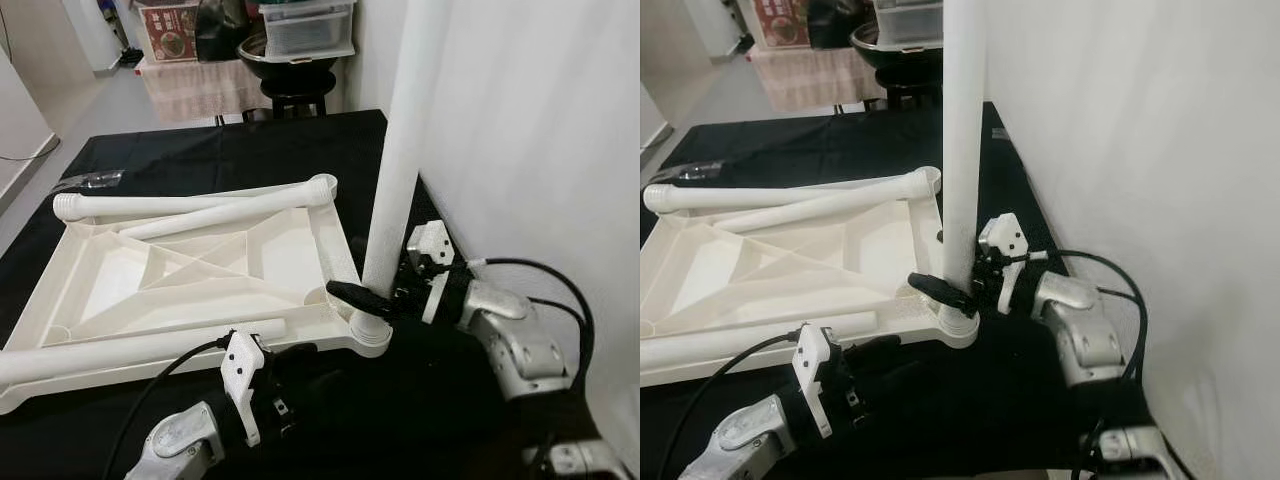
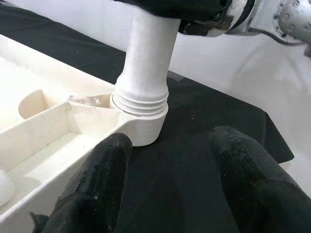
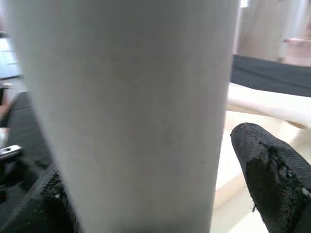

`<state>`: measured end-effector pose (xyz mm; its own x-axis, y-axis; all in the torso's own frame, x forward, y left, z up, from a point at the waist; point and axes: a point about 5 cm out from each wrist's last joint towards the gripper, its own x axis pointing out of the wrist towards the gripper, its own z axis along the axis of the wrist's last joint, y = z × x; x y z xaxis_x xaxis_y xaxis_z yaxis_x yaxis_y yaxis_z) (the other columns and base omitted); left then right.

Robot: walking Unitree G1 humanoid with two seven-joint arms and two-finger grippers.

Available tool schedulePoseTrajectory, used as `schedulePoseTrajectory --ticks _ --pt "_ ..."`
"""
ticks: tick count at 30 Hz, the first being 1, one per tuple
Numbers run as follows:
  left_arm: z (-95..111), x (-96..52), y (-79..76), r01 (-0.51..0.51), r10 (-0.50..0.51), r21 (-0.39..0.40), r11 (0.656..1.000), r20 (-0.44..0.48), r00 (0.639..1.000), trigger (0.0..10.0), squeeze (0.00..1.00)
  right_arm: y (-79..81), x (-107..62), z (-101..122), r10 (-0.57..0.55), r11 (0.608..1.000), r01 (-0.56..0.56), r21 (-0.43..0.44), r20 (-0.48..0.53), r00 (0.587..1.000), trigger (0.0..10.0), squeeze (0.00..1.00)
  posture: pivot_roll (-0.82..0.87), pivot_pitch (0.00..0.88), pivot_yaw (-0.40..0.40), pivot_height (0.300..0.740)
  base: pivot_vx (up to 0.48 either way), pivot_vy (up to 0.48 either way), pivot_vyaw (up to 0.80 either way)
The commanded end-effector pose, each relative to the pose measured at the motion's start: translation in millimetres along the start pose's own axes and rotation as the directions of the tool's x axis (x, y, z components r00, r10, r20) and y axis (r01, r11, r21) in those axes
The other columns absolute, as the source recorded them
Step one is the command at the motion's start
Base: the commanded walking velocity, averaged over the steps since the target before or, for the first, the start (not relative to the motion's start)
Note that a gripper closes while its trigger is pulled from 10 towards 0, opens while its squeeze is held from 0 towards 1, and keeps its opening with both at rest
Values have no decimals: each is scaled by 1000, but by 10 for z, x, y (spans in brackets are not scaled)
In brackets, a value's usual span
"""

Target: Building children table

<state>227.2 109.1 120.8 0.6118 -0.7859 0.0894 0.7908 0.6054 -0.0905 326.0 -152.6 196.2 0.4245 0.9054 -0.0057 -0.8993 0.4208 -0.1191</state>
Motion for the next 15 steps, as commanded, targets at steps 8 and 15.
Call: schedulePoseTrajectory --ticks 8,15 --pt "-33 -28 7 -15 15 -4 1000 -23 1000 10000 0 -63 -8 0 118 992 -118 44 6 993 0 0 -81 108 23 740 0 0 0" --pt "-27 -28 -8 -13 13 -6 1000 -20 1000 10000 0 -21 -64 -132 15 999 -14 33 -23 1000 0 0 -88 117 20 740 0 0 0"
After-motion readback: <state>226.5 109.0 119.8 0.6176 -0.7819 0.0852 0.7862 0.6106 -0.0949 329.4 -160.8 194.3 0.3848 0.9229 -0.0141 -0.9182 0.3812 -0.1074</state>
